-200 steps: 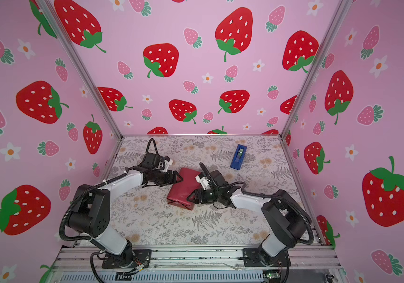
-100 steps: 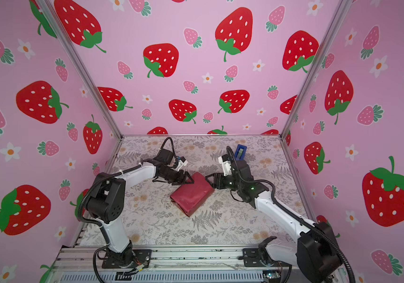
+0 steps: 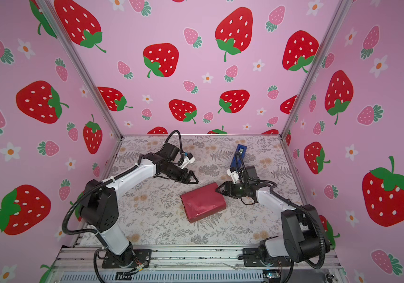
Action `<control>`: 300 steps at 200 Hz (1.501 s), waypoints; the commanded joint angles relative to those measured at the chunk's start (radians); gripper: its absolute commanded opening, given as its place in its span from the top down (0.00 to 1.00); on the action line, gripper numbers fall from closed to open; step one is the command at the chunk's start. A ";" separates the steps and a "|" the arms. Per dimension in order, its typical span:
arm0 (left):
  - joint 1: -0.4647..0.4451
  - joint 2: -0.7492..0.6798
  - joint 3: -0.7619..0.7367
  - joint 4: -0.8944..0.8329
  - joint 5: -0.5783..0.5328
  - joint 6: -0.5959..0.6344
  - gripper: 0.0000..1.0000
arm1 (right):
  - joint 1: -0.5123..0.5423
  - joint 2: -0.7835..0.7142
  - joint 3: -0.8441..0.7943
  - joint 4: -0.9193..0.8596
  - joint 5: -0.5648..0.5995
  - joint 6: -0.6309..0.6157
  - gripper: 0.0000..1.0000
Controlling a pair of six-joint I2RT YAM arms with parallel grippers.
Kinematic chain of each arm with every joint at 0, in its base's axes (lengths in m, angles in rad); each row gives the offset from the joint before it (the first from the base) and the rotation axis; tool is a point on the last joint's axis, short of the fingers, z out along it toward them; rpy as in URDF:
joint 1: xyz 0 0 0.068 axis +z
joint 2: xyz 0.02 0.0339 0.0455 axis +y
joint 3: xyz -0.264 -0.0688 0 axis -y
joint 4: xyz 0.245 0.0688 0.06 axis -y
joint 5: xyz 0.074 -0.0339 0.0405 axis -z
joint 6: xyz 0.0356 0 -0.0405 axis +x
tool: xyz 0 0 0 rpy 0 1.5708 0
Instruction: Wrap the gift box in paper
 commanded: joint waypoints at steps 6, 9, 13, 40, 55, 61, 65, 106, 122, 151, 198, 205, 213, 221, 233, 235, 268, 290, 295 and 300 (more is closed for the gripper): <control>0.017 -0.110 -0.075 0.003 -0.091 -0.018 0.28 | 0.003 0.053 -0.025 0.031 -0.080 -0.019 0.46; 0.017 -0.123 -0.085 0.006 -0.096 -0.021 0.28 | 0.002 0.058 -0.031 0.045 -0.098 -0.012 0.46; 0.017 -0.136 -0.095 0.013 -0.099 -0.023 0.28 | 0.003 0.061 -0.038 0.069 -0.123 -0.002 0.47; 0.020 -0.204 -0.161 0.045 -0.111 -0.046 0.28 | 0.003 0.080 -0.066 0.172 -0.237 0.051 0.57; 0.023 -0.229 -0.187 0.061 -0.120 -0.058 0.28 | 0.003 0.077 -0.069 0.186 -0.246 0.063 0.65; 0.023 -0.236 -0.196 0.067 -0.118 -0.060 0.28 | 0.003 0.072 -0.068 0.187 -0.245 0.066 0.69; 0.024 -0.242 -0.201 0.069 -0.118 -0.062 0.28 | 0.002 0.069 -0.069 0.187 -0.245 0.067 0.72; 0.046 -0.269 -0.205 0.066 -0.093 -0.071 0.28 | 0.002 0.026 -0.052 0.139 -0.235 0.066 0.97; 0.050 -0.280 -0.200 0.067 -0.091 -0.072 0.28 | 0.003 -0.006 -0.037 0.105 -0.233 0.063 1.00; 0.058 -0.310 -0.198 0.065 -0.114 -0.079 0.28 | 0.004 -0.073 0.036 -0.016 -0.192 0.046 1.00; 0.069 -0.367 -0.235 0.102 -0.111 -0.128 0.28 | 0.033 -0.116 0.221 -0.255 -0.099 -0.012 1.00; 0.069 -0.373 -0.242 0.103 -0.112 -0.130 0.28 | 0.039 -0.109 0.247 -0.291 -0.090 -0.032 1.00; 0.069 -0.380 -0.251 0.103 -0.112 -0.131 0.28 | 0.050 -0.102 0.274 -0.325 -0.064 -0.049 1.00; 0.070 -0.387 -0.263 0.105 -0.115 -0.132 0.28 | 0.062 -0.093 0.305 -0.376 -0.014 -0.073 1.00; 0.069 -0.395 -0.279 0.106 -0.118 -0.135 0.28 | 0.087 -0.077 0.346 -0.437 0.051 -0.105 1.00; 0.069 -0.397 -0.281 0.106 -0.118 -0.135 0.28 | 0.092 -0.074 0.352 -0.445 0.061 -0.107 1.00; 0.071 -0.409 -0.320 0.114 -0.124 -0.146 0.28 | 0.197 -0.035 0.405 -0.488 0.165 -0.098 1.00; 0.070 -0.410 -0.338 0.123 -0.128 -0.155 0.28 | 0.269 -0.013 0.420 -0.475 0.194 -0.063 0.93; 0.071 -0.412 -0.341 0.125 -0.128 -0.157 0.28 | 0.282 -0.009 0.422 -0.469 0.194 -0.054 0.86; 0.071 -0.412 -0.343 0.127 -0.128 -0.159 0.28 | 0.295 -0.006 0.426 -0.464 0.196 -0.047 0.81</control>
